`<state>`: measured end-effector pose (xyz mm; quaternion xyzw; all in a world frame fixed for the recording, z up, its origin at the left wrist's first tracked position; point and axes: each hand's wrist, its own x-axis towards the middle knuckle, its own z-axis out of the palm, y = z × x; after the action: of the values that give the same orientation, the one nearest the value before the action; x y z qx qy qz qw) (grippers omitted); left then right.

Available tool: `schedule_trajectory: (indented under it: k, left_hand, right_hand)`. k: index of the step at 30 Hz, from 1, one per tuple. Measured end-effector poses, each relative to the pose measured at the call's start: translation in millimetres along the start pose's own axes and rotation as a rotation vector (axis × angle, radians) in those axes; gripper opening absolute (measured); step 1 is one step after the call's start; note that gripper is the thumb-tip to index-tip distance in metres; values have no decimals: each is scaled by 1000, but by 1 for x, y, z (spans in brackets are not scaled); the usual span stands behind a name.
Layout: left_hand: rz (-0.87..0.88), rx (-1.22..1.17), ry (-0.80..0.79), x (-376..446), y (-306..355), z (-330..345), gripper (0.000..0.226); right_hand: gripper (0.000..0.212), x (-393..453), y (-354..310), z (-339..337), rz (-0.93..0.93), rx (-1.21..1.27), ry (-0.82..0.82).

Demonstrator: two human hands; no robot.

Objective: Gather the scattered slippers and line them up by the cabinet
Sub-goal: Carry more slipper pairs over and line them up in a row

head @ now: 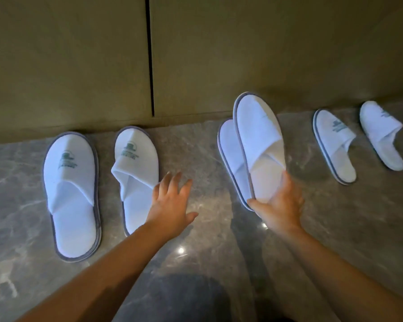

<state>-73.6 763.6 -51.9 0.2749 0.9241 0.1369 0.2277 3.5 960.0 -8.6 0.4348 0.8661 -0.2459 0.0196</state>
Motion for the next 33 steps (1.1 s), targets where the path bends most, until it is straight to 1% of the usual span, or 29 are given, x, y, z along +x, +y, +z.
schedule_trajectory:
  k: [3, 6, 12, 17, 20, 22, 24, 26, 28, 29, 31, 33]
  left_hand:
    - [45, -24, 21, 23, 31, -12, 77]
    - [48, -34, 25, 42, 57, -6, 78]
    - [-76, 91, -112, 72, 100, 24, 81]
    - [-260, -31, -106, 88, 135, 49, 81]
    - [-310, -67, -115, 86, 141, 66, 81]
    - [-337, -78, -131, 80, 139, 73, 79]
    - [-359, -50, -142, 71, 134, 76, 76]
    - [-392, -52, -118, 65, 132, 74, 75]
    - [-420, -78, -75, 58, 129, 68, 75]
    - [-425, -85, -45, 55, 126, 65, 76]
    - [-454, -95, 26, 45, 116, 58, 78]
    - [-473, -103, 100, 35, 96, 51, 79]
  right_hand:
    - [100, 22, 24, -34, 44, -38, 43]
    - [98, 52, 54, -45, 46, -119, 39]
    - [94, 105, 99, -26, 31, -89, -21]
    - [96, 135, 118, 5, 12, -17, -131]
    - [96, 147, 124, 20, 13, 19, -172]
    - [95, 150, 127, 23, 9, -14, -203]
    - [94, 146, 127, 22, -34, -67, -183]
    - [91, 131, 119, 21, -163, -58, -149]
    - [88, 112, 105, 25, -303, -25, -185]
    - [89, 104, 97, 30, -343, -30, -221]
    - [95, 92, 80, 41, -359, -87, -294]
    - [103, 88, 66, 55, -307, -114, -314]
